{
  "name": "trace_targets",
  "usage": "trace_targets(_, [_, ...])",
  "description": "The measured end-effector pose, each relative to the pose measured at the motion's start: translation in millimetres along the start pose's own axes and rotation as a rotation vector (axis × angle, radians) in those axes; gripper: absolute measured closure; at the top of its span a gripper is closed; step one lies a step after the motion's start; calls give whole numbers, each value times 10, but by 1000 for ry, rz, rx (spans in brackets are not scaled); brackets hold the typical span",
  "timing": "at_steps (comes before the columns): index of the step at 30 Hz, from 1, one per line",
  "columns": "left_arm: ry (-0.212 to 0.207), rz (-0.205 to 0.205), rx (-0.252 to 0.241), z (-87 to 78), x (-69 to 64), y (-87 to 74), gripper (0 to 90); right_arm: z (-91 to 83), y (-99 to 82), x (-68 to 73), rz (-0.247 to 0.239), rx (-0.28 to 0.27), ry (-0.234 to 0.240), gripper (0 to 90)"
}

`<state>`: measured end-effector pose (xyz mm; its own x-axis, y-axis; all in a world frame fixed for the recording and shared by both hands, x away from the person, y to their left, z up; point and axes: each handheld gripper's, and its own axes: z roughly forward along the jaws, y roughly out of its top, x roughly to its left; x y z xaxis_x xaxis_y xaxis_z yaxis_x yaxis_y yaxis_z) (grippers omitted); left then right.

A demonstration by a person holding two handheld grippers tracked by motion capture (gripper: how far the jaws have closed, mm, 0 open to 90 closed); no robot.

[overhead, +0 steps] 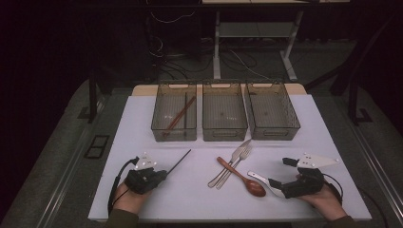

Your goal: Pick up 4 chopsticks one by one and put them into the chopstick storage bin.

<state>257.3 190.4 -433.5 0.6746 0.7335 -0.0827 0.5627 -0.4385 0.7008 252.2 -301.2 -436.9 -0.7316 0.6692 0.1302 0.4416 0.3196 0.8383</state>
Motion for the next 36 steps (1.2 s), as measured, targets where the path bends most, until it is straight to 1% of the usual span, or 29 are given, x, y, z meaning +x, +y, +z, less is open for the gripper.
trace_targets(3, [-5, 6, -14, -25, -6, 16, 853, 2, 0, 3, 2, 2, -1, 13])
trace_targets(10, [-23, -6, -52, -79, 1, 66, 854, 5, 0, 2, 1, 2, -1, 13])
trace_targets(11, [-24, -2, -53, -88, 5, 76, 854, 5, 0, 2, 1, 2, 0, 14])
trace_targets(13, [-27, -10, -69, -101, 5, 97, 854, 4, 0, 3, 1, 2, -1, 14])
trace_targets(17, [-38, -13, -98, -135, 8, 142, 855, 5, 0, 3, 1, 2, -1, 14])
trace_targets(25, [-42, -16, -147, -209, 17, 217, 855, 8, 0, 1, 1, 4, -3, 13])
trace_targets(28, [-48, -28, -171, -247, 40, 241, 855, 7, 0, -1, 0, 3, -4, 13])
trace_targets(32, [-47, -34, -195, -302, 64, 285, 855, 7, 0, -3, 4, 5, -3, 14])
trace_targets(36, [-42, -32, -212, -332, 97, 354, 855, 6, -1, -3, 5, 5, -4, 14])
